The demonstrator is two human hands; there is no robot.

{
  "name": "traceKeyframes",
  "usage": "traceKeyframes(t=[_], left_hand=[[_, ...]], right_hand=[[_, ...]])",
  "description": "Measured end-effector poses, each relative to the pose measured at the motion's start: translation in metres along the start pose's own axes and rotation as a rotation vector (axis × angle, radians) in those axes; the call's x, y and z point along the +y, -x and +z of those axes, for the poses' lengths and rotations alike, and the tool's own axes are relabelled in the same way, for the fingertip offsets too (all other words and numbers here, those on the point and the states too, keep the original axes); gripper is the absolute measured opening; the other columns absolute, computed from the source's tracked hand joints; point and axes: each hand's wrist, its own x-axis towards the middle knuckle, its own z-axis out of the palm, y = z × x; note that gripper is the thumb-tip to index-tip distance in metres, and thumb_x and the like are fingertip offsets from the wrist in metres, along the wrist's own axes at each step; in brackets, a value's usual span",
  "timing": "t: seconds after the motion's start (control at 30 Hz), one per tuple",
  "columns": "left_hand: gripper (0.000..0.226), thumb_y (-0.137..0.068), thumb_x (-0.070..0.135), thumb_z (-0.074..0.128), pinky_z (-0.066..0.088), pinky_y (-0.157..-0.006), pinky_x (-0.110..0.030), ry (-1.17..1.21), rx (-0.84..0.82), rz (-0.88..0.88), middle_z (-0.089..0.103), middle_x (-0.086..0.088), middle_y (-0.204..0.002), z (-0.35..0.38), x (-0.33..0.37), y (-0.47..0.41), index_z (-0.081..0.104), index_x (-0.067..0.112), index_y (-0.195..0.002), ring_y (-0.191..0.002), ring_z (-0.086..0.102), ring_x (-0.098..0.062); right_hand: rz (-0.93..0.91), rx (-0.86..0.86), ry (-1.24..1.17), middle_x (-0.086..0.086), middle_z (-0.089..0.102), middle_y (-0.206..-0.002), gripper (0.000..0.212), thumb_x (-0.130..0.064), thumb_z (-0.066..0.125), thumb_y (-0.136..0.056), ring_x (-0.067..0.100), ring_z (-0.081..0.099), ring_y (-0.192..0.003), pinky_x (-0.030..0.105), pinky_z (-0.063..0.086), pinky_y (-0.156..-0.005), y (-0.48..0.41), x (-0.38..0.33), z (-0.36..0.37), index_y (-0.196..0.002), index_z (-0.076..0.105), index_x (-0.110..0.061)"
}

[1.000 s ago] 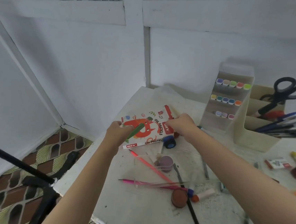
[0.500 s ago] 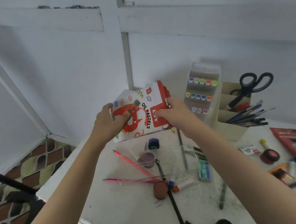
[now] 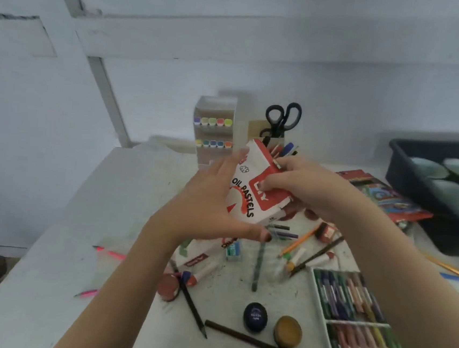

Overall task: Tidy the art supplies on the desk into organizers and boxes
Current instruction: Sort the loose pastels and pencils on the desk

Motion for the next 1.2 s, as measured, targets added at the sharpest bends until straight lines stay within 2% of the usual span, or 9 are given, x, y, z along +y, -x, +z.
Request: traceKeyframes(t=[0.1,0.23,0.37,0.47,0.6,0.73,0.93,1.1,1.2], left_hand=[[0.124,-0.050,0.076,0.072,0.033,-0.109,-0.045,-0.127,-0.037,0.054,0.027,0.013,-0.143,0.028,0.015,-0.007,-0.001,0.043,-0.145,-0.127,0.033,-0.012],[0.118,-0.046,0.075,0.073,0.038,-0.102,-0.035,-0.075,-0.108,0.080,0.025,0.017,-0.139,0.056,0.026,-0.014,0.004,0.052,-0.139,-0.120,0.035,-0.010],[0.114,-0.044,0.075,0.073,0.033,-0.092,-0.029,-0.182,-0.182,0.104,0.019,0.028,-0.123,0.077,0.027,-0.017,0.000,0.061,-0.131,-0.111,0.027,-0.003],[0.115,-0.042,0.074,0.072,0.031,-0.091,-0.030,-0.256,-0.244,0.071,0.020,0.025,-0.125,0.090,0.023,-0.018,-0.003,0.064,-0.127,-0.108,0.024,-0.003],[0.120,-0.038,0.074,0.073,0.033,-0.100,-0.037,-0.356,-0.323,-0.021,0.019,0.016,-0.136,0.108,0.020,-0.019,-0.008,0.063,-0.126,-0.118,0.025,-0.012],[0.125,-0.037,0.074,0.072,0.025,-0.110,-0.047,-0.437,-0.335,-0.085,0.012,0.008,-0.148,0.121,0.019,-0.018,-0.012,0.060,-0.129,-0.134,0.017,-0.024],[0.130,-0.044,0.070,0.075,0.013,-0.113,-0.048,-0.498,-0.352,-0.175,0.002,0.003,-0.154,0.131,0.021,-0.017,-0.016,0.053,-0.136,-0.141,0.005,-0.027],[0.129,-0.044,0.075,0.070,0.004,-0.115,-0.047,-0.550,-0.282,-0.139,0.008,-0.004,-0.153,0.139,0.026,-0.016,-0.019,0.051,-0.134,-0.141,0.005,-0.028],[0.124,-0.046,0.072,0.070,0.004,-0.114,-0.047,-0.526,-0.239,-0.099,0.013,-0.006,-0.151,0.144,0.029,-0.016,-0.020,0.054,-0.130,-0.140,0.006,-0.027]], right_hand=[[0.034,-0.034,-0.124,0.005,0.074,-0.078,0.010,-0.009,0.061,-0.088,0.016,0.072,-0.069,0.020,0.054,-0.052,0.024,0.022,-0.016,-0.098,0.058,-0.010],[0.053,-0.070,-0.296,0.008,0.074,-0.091,0.018,-0.019,0.057,-0.092,0.020,0.072,-0.082,0.023,0.056,-0.061,0.050,0.059,-0.035,-0.108,0.058,-0.009],[0.071,0.084,-0.250,0.007,0.073,-0.081,0.025,-0.032,0.048,-0.097,0.022,0.071,-0.071,0.024,0.055,-0.055,0.068,0.095,-0.052,-0.100,0.061,-0.011],[0.079,0.263,-0.041,0.007,0.071,-0.074,0.021,-0.022,0.045,-0.098,0.018,0.066,-0.057,0.026,0.052,-0.049,0.075,0.122,-0.067,-0.089,0.062,-0.012],[0.099,0.347,0.610,0.002,0.068,-0.094,0.021,-0.023,0.049,-0.094,0.014,0.061,-0.081,0.028,0.048,-0.071,0.083,0.155,-0.087,-0.094,0.068,-0.016],[0.246,0.346,0.779,0.008,0.066,-0.089,0.025,-0.025,0.047,-0.092,0.020,0.059,-0.078,0.030,0.046,-0.064,0.088,0.171,-0.093,-0.091,0.065,-0.008],[0.412,0.213,0.677,0.006,0.061,-0.063,0.026,-0.019,0.041,-0.096,0.013,0.056,-0.045,0.020,0.043,-0.041,0.091,0.183,-0.093,-0.074,0.052,-0.011],[0.391,0.143,0.545,0.005,0.061,-0.068,0.030,-0.028,0.040,-0.099,0.016,0.061,-0.053,0.023,0.049,-0.047,0.092,0.182,-0.091,-0.076,0.053,-0.011],[0.323,0.166,0.532,0.003,0.057,-0.069,0.032,-0.034,0.040,-0.098,0.013,0.058,-0.050,0.020,0.042,-0.044,0.091,0.184,-0.089,-0.076,0.049,-0.014]])
